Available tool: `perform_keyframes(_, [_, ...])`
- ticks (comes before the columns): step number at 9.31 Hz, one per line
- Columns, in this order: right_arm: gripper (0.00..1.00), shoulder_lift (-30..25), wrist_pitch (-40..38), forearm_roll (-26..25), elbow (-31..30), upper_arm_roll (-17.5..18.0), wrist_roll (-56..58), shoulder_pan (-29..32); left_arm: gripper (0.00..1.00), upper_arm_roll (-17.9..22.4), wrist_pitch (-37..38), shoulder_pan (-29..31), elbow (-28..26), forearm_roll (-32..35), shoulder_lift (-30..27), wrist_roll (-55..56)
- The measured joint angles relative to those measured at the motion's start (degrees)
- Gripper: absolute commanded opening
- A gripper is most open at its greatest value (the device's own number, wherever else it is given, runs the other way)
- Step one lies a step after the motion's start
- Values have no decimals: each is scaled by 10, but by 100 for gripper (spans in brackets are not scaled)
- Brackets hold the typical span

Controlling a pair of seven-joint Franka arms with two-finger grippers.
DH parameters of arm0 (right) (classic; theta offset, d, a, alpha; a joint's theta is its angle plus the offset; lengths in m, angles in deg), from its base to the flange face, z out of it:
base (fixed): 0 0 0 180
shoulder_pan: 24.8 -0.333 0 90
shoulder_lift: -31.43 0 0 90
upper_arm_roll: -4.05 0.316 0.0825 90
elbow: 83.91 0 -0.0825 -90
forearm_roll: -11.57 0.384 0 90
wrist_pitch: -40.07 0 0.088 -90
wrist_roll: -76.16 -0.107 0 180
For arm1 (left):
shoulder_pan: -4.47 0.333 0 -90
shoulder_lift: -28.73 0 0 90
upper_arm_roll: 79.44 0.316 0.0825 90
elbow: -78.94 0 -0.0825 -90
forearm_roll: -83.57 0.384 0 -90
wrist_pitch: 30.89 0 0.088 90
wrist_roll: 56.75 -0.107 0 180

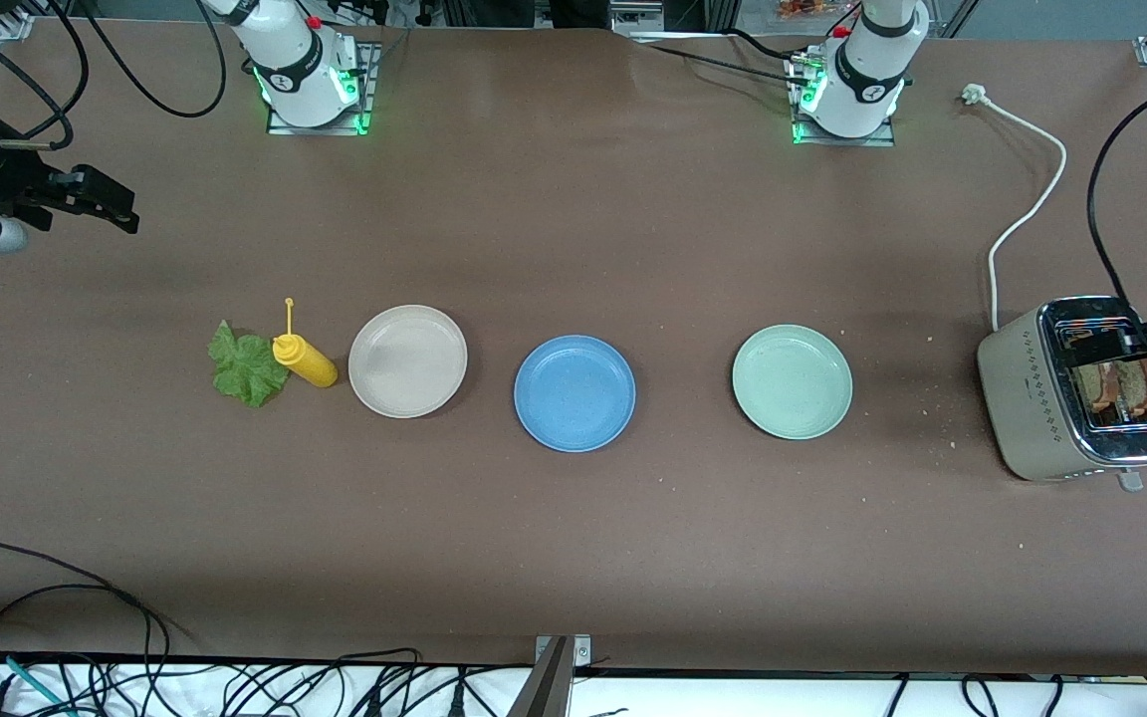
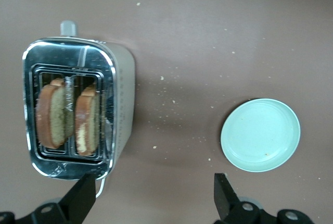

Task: Make sandwich in blue plate with both arms
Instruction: 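Move the left gripper over the toaster toward the bread slices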

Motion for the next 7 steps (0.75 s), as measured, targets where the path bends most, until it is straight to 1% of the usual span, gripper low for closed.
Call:
perform_keyframes(2, [100, -1, -5, 0, 5, 0, -1, 0, 100, 1, -6, 24, -1, 17, 3, -22])
perform_keyframes(3, [100, -2, -7, 0, 14, -2, -2, 0, 100, 1, -28, 31, -2, 27, 8, -36])
perform_keyframes(7, [100, -4, -34, -1, 26, -12, -2, 2, 100, 2, -88, 57, -11, 34, 55, -47])
